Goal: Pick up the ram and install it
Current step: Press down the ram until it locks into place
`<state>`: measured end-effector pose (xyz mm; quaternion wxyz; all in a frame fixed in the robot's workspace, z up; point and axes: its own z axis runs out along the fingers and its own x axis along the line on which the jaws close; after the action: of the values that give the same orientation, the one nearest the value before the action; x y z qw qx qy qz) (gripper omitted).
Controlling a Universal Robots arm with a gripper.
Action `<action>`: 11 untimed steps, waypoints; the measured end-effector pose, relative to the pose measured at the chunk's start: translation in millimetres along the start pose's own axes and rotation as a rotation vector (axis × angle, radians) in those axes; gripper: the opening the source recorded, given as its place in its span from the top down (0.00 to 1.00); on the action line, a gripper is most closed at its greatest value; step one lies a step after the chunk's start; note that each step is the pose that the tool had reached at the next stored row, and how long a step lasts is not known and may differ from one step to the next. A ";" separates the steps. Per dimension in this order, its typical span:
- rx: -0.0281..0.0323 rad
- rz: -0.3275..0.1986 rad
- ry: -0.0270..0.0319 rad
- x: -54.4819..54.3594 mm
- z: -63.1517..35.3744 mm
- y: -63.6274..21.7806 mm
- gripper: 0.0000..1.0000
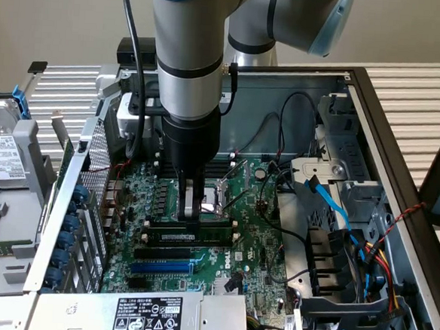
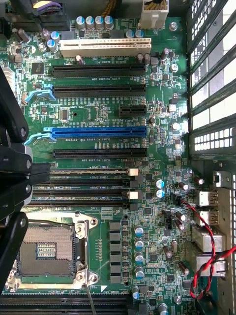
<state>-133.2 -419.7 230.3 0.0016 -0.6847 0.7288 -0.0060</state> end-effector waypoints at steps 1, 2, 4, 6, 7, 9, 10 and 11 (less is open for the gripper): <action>0.0000 0.000 0.0000 0.0 0.0 0.0 0.90; 0.0001 0.000 -0.0001 0.0 0.0 0.1 0.90; 0.0000 0.000 -0.0003 -0.1 0.0 0.1 0.90; 0.0000 0.000 -0.0003 -0.1 0.0 0.1 0.90; 0.0000 0.000 -0.0003 0.0 0.0 0.1 0.90; 0.0000 0.000 -0.0003 -0.1 0.0 0.1 0.90; 0.0001 0.000 -0.0004 -0.1 0.0 0.0 0.90; 0.0000 0.000 -0.0003 0.0 0.0 0.0 0.90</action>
<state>-133.2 -419.7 230.2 0.0017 -0.6847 0.7288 -0.0059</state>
